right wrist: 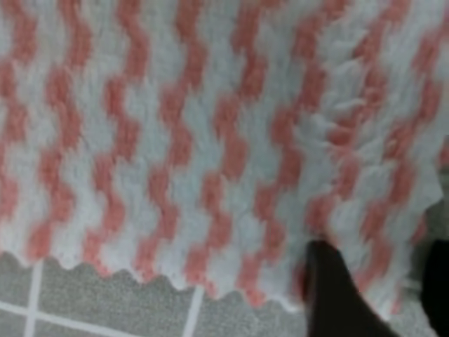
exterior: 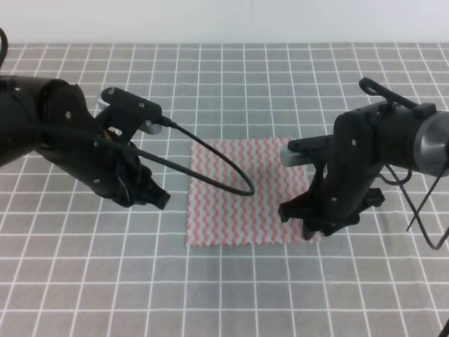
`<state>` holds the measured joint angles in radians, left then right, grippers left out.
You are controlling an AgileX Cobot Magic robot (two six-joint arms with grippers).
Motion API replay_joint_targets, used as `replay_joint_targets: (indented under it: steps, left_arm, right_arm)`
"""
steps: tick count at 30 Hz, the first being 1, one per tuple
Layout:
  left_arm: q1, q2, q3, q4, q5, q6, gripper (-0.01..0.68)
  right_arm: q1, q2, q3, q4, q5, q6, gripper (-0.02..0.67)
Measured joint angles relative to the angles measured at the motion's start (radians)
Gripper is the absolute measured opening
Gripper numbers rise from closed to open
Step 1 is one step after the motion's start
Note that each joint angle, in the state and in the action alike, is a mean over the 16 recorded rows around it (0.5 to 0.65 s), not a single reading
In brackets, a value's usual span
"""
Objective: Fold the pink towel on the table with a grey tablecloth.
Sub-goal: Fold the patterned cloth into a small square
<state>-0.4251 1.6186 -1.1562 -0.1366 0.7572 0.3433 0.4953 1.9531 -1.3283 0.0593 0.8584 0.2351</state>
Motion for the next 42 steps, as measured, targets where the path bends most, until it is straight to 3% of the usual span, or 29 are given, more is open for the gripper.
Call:
replay_joint_targets:
  steps: [6,19,35,42]
  left_arm:
    - [-0.044,-0.001,0.0,0.009,-0.007,0.11,0.019]
    - [-0.206,0.022,0.0,0.11,-0.107,0.353,0.037]
    - [-0.286,0.147,-0.002,0.257,-0.205,0.347,0.046]
    - [-0.289,0.181,-0.007,0.354,-0.266,0.25,0.041]
  right_arm:
    - [-0.001,-0.013,-0.031,-0.018,0.006,-0.002,0.01]
    - [0.0,-0.044,-0.163,-0.07,0.009,-0.027,-0.002]
    - [-0.017,-0.044,-0.217,-0.107,-0.022,-0.033,-0.002]
    - [-0.027,-0.039,-0.218,-0.108,-0.027,-0.033,-0.002]
